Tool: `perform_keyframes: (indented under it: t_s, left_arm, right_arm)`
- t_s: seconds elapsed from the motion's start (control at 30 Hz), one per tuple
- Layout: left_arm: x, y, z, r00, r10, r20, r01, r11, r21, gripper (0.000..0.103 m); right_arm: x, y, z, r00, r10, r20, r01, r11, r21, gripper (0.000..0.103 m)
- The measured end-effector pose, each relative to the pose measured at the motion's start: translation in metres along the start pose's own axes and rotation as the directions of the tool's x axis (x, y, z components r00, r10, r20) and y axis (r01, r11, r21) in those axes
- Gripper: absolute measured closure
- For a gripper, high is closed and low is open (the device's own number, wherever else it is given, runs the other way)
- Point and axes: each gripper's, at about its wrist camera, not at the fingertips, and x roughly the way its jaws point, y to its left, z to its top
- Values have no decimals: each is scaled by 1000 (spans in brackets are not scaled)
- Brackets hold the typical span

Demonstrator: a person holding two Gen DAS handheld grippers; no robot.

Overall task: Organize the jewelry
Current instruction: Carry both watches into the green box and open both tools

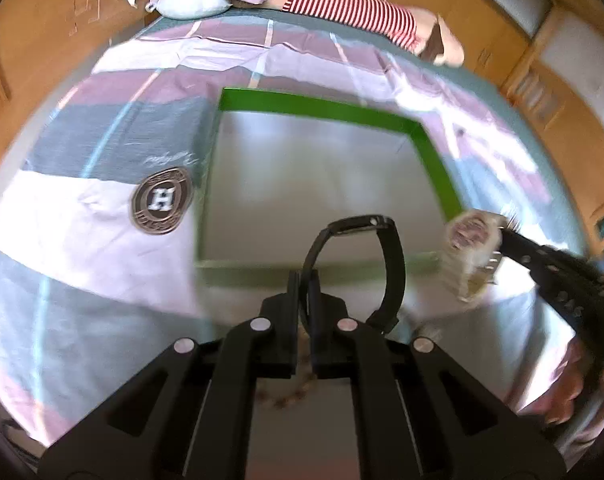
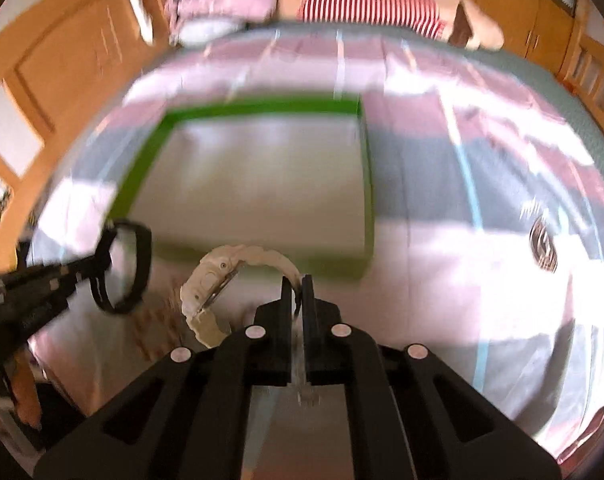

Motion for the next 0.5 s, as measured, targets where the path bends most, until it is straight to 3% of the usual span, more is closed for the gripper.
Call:
perform_keyframes:
  t_s: [0.03,0.13,0.3,0.37,0.5]
  left_arm:
    - [10,2,9,1000,-19,-19,18,999,-31,99]
    - [22,-3,21,996,90,30,-90,996,13,98]
    - [41,9,37,994,95,62,-91,994,-60,97]
    - [44,11,45,990,115,79,-110,992,-65,97]
    - [53,17,46,993,116,31,-113,990,-87,96]
  right_arm:
    - [-1,0,11,999,-4,37,4,1000,8,99]
    - [7,-3,26,998,20,66,-23,999,45,99]
    - [56,-10,44,1000,-14,19,12,995,101,99]
    - [67,-12,51,999,-1,38,-4,993,119,97]
    - [82,-4,54,999,-24,48,20,997,76,96]
